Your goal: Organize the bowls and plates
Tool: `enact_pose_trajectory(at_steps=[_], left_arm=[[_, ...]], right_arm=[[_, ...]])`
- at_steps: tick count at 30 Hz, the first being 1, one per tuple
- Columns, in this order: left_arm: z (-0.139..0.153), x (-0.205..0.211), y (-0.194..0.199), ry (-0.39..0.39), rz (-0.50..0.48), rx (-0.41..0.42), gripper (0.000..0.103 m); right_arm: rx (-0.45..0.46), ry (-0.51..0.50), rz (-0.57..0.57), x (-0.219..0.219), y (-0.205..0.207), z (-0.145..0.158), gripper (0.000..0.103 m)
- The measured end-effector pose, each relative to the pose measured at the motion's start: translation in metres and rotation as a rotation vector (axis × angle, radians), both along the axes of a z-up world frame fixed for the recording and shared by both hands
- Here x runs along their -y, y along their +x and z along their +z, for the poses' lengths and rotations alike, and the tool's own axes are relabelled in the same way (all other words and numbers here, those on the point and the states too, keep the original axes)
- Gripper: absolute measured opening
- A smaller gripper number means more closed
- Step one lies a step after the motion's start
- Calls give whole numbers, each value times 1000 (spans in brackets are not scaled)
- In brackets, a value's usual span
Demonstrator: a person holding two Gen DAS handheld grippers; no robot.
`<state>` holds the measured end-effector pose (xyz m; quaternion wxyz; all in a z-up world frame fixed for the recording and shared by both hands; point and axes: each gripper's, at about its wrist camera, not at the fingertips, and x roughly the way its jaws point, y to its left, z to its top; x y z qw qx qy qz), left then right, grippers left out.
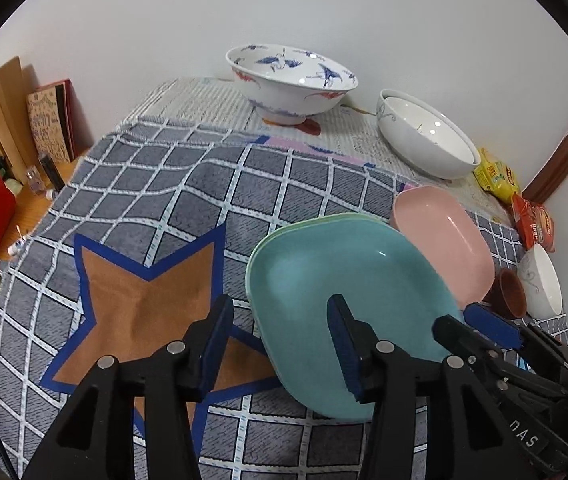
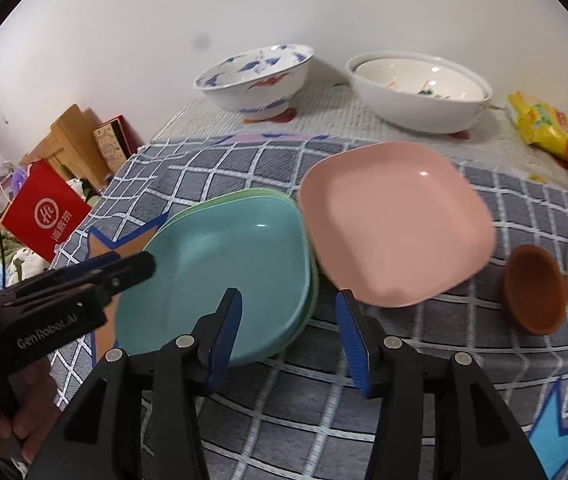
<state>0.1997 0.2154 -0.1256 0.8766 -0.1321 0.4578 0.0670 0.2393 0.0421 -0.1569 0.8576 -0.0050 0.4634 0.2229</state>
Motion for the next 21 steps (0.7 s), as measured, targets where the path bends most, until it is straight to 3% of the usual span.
enact_pose_trajectory(at_steps=[9,21], left_arm=[[15,18,-2,15,-17,15,46],[31,50,21,50,-59,37,46]], right_arm=[[1,44,-43,32,-3,10,49],[69,1,-158,87,16,35,49]])
